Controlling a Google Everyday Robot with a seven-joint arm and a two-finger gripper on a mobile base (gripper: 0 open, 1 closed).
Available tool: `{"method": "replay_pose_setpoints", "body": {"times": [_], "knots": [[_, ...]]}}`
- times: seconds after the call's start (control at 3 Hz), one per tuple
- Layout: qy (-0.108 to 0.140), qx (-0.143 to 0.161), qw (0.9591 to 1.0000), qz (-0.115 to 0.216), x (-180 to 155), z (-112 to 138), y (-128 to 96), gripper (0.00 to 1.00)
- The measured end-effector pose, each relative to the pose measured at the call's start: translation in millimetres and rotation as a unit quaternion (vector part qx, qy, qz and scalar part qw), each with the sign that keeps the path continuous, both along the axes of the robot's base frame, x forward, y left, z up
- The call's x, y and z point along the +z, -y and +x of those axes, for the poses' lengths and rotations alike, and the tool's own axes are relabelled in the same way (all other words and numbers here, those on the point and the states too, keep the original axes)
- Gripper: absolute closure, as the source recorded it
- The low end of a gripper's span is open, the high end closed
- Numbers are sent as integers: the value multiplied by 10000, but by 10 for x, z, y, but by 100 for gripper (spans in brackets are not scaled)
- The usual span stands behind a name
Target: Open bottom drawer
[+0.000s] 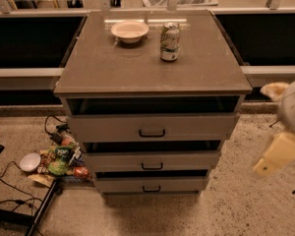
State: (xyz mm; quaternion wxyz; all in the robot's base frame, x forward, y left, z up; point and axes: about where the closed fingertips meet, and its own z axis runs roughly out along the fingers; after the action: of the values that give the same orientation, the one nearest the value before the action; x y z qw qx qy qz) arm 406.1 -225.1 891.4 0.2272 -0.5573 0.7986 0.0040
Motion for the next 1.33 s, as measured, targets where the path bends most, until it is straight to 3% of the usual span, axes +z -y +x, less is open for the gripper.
{"method": "replay_pose_setpoints", "body": {"times": [0.33,0.67,1.0,1.33], "knots": [[-171,-275,9994,142,-831,-103,56,0],[-361,-326,9988,66,-1632,-145,52,0],[-356,-243,9989,-161,-2271,-148,16,0],[-356,-243,9989,-161,-2271,-148,16,0]]}}
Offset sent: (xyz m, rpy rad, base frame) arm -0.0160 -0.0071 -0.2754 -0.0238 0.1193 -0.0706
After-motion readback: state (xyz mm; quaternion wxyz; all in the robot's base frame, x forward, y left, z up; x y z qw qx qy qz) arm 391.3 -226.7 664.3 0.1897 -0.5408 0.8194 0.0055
